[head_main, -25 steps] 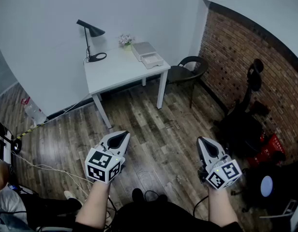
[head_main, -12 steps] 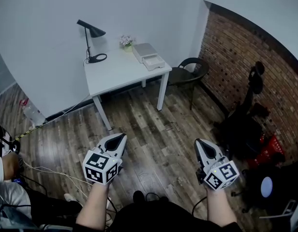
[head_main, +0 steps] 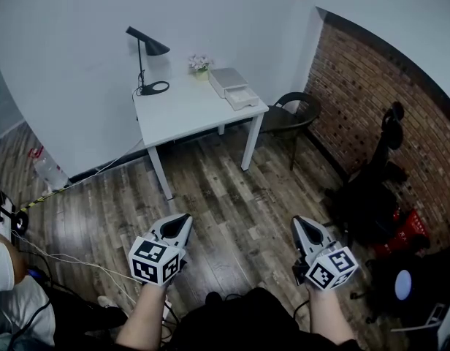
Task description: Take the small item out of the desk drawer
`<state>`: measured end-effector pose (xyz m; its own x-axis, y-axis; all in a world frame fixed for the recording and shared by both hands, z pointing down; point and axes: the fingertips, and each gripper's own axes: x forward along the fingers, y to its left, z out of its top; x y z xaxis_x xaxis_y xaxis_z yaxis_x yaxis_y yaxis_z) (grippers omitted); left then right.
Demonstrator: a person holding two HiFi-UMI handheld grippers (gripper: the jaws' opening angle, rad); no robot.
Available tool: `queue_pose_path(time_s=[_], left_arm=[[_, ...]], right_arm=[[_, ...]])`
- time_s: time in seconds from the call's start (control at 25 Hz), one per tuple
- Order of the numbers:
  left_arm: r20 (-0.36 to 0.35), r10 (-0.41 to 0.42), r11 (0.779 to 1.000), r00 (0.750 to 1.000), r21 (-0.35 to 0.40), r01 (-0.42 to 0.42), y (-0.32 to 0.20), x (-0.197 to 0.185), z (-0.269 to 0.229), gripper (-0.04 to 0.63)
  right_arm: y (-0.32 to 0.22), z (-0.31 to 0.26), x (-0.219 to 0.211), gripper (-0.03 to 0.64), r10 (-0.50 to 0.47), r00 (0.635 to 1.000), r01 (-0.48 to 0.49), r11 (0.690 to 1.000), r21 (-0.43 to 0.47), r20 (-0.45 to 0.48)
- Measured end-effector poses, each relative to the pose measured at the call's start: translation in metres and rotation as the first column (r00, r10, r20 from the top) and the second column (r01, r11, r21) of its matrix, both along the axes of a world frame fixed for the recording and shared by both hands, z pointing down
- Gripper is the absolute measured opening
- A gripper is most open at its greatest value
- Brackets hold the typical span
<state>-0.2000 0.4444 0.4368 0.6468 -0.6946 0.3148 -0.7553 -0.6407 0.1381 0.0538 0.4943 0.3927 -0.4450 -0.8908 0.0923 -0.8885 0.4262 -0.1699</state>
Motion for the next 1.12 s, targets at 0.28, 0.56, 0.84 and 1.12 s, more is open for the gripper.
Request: queue_pose_path(time_s=[0.28, 0.56, 0.84, 1.12], left_arm=[[-0.01, 0.018, 1.0, 1.0, -0.022, -0.018, -0.007, -0.006, 0.011, 0.008], [-0.003, 0.007, 1.0, 1.0, -0.028, -0.007, -0.029, 0.012, 0.017, 0.008], [0.01, -0.008, 0.999, 1.0, -0.05, 0.009, -0.088, 0.043, 0.018, 0.008], [0.053, 0.008, 0.997, 0.999, -0.081, -0.004, -0.166, 0.105, 0.029, 0.008]], right_arm=[[-0.005, 0.018, -0.021, 0.003, -0.033, 0.999, 0.033, 0.998, -0.052, 0.003], [-0.043, 0.036, -0.01, 0.003, -0.065, 0.997, 0.067, 0.995, -0.073, 0.034], [-0.114, 0.046, 0.002, 0.003, -0.14, 0.988, 0.145, 0.986, -0.087, 0.063], [-0.193, 0.072, 0.068, 0.003, -0.125, 0.986, 0.139, 0.983, -0.119, 0.114]])
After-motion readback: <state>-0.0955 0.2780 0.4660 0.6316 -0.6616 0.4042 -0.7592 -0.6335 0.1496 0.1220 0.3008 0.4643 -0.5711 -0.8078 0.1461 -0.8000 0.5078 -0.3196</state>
